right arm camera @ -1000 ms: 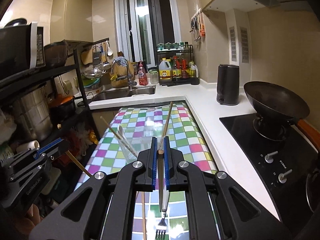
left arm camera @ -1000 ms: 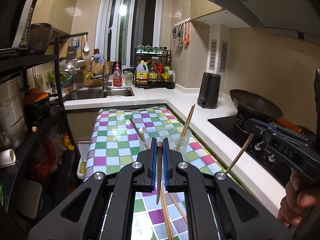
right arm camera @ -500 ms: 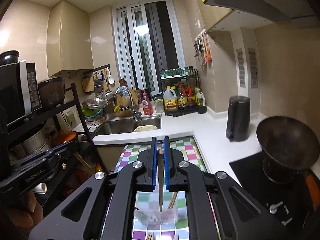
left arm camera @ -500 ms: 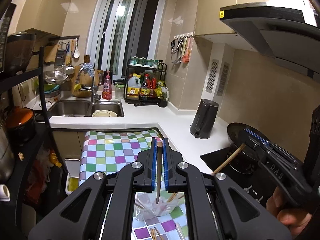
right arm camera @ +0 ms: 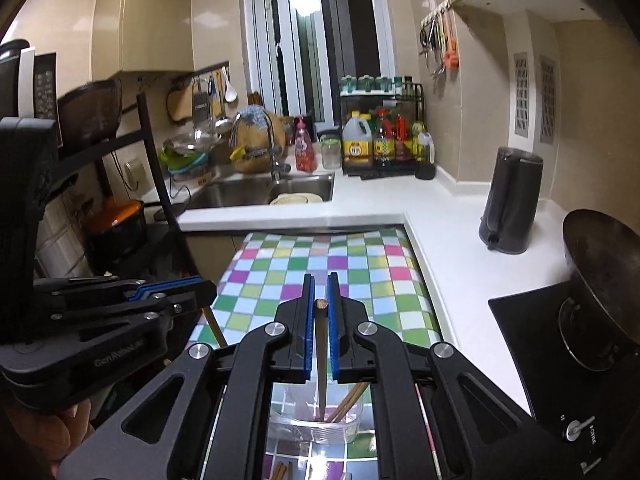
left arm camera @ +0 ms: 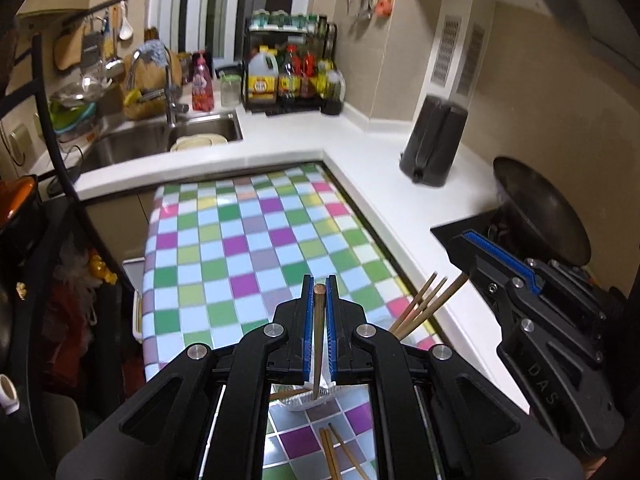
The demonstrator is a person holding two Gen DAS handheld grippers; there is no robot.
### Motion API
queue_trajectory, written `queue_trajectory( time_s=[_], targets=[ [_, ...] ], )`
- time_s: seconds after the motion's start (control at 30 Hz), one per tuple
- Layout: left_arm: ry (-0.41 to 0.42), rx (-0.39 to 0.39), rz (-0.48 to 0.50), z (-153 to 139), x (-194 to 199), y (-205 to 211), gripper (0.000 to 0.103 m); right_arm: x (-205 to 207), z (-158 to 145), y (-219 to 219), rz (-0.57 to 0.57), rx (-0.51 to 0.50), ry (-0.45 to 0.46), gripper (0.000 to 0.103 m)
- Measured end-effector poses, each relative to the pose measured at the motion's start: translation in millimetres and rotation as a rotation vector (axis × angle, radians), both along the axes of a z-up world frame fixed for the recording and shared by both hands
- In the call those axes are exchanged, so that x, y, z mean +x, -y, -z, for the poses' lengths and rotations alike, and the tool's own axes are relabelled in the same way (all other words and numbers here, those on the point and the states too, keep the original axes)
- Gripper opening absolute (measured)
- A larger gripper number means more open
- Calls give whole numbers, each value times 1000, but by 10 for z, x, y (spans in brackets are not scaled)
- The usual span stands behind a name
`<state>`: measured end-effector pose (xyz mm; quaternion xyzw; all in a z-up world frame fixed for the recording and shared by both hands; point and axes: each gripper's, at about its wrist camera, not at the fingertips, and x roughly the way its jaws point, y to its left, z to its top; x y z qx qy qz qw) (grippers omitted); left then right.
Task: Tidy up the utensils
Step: 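Lower the chopsticks into the container and open both tools, then move both open tools back to the remaining chopsticks and the fork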
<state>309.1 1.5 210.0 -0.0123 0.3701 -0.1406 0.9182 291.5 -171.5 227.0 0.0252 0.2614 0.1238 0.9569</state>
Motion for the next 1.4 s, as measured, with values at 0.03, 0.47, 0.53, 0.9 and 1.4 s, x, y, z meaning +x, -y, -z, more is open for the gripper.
queue_trajectory(
  time_s=[0.03,0.47,0.53,0.9,1.4],
  targets=[
    [-13,8,5,55,20,18,6,30,50,-4,-2,-2,-16,6],
    [-17,-5,43,231,75,119,29,79,337,36,-21,-51,-118,32],
    [20,-43,43,147,-7,67,29,-20,269,95,-18,-53,-99,33],
    [190,-92,-28,130,-933,-170,29,-1099,171,424,-27,-30,49,36],
    [148,-15,-106,1656,-2332,-157,8,-1978,1724,488,-19,72,-146,5]
  ],
)
